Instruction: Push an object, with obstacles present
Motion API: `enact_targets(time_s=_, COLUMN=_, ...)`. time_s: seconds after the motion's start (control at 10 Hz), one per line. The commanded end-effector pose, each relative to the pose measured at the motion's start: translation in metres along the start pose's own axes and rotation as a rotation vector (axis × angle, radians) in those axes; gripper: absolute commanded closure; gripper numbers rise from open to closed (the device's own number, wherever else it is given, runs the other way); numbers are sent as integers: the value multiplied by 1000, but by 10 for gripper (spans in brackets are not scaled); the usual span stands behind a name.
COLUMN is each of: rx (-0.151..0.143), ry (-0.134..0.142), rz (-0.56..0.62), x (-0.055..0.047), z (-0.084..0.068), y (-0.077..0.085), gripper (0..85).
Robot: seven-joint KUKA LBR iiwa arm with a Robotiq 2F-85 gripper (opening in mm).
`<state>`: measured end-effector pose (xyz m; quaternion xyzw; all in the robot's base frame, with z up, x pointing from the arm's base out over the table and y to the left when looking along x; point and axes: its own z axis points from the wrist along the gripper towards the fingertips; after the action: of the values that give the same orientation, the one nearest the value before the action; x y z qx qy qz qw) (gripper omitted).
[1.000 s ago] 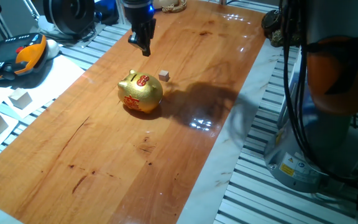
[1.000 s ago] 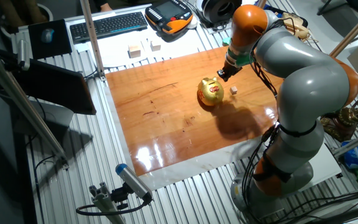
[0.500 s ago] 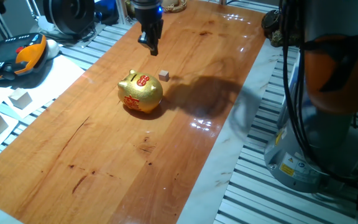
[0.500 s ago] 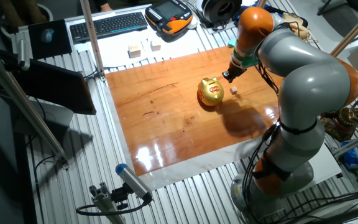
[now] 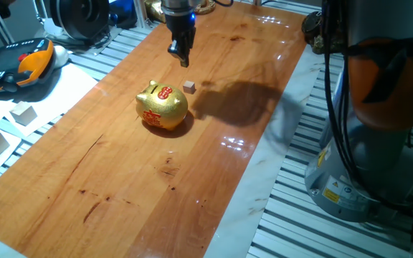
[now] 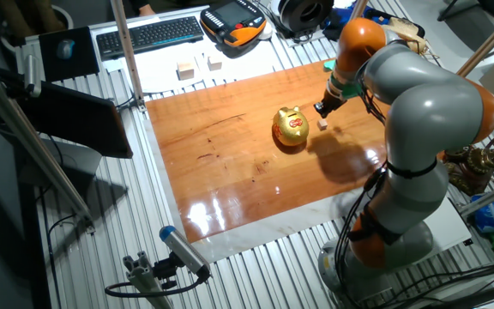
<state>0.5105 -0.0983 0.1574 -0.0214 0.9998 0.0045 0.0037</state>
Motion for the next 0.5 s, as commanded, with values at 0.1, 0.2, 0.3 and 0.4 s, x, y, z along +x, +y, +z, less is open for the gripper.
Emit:
enact_targets(time_s=0.1, rx=4, ry=-22, rz=-10, x=1, z=16, y=-8, gripper=850)
enact_targets(time_s=0.2, rx=2, ry=-36, rz=-19, x=3, z=24, y=-13, gripper=850)
enact_targets(time_s=0.3, rx=3, ry=-37, rz=-22, x=4, z=31, y=-16, gripper=850)
enact_targets(time_s=0.4, rx=3, ry=-34, rz=-22, x=4, z=36, y=-18, gripper=850)
